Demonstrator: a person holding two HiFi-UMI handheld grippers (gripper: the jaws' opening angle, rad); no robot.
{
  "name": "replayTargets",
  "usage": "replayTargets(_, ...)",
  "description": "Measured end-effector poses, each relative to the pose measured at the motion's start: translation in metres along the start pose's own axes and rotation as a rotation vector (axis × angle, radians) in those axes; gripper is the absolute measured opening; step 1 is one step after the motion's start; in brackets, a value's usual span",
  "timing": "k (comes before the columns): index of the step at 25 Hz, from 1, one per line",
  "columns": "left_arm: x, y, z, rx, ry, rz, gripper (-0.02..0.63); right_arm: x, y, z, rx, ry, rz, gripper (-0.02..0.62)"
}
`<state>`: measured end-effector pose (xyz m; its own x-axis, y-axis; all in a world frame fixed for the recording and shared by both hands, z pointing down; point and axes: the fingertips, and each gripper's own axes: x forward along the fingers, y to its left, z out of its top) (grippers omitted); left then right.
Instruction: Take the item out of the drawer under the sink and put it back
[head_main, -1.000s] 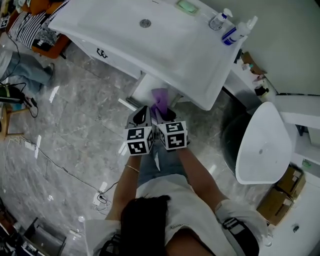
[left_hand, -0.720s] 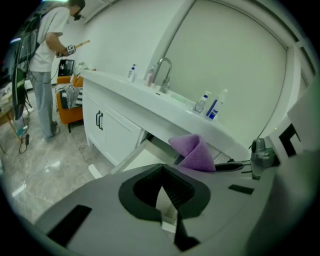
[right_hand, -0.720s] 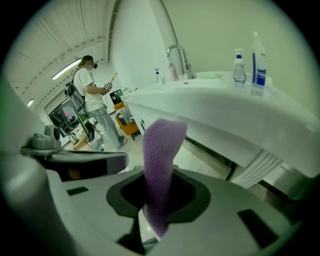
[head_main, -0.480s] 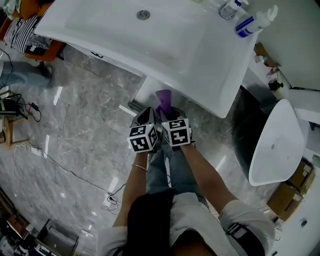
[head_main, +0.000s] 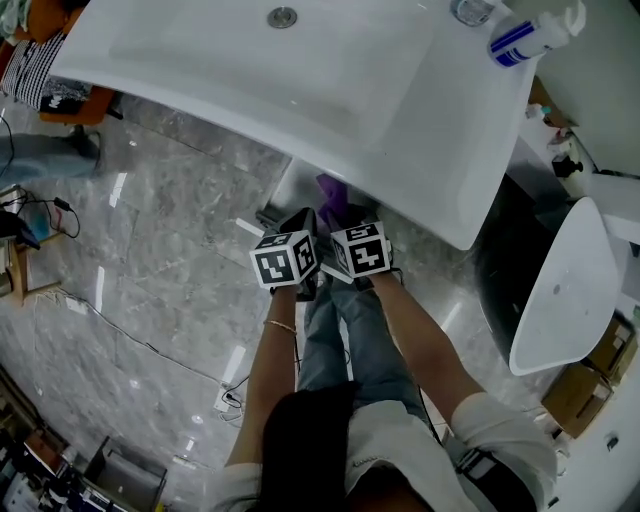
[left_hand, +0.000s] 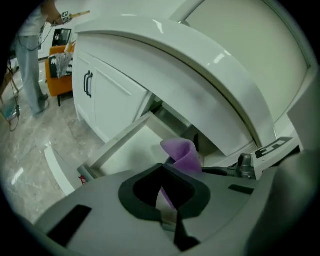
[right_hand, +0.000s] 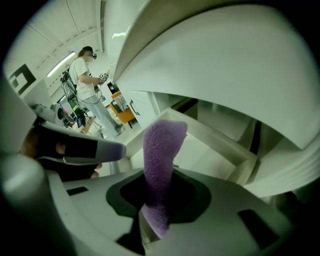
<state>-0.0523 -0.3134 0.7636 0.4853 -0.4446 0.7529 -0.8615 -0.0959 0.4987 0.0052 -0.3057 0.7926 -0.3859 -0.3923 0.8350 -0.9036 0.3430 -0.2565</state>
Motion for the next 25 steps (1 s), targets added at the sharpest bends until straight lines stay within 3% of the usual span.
replayTargets(8, 0.004, 0.004, 0.002, 0.013, 0.001, 0.047, 0.004, 0.021, -0.009, -0.009, 0.021, 0.046, 0.000, 0.108)
replayTargets(12, 0.004, 0.005, 0.001, 0.010, 0.015, 0.025, 0.004, 0.019, -0.005, -0.006, 0.025, 0.023, 0.019, 0.183)
replayTargets(17, 0.000, 0.007, 0.001, -0.032, -0.007, 0.012, 0.003, 0.009, -0.003, -0.003, 0.044, 0.000, 0.042, 0.214)
replayTargets(25, -0.022, 0.005, -0.006, -0.026, -0.043, 0.022, 0.004, -0.022, 0.013, 0.009, 0.021, -0.068, 0.053, 0.253)
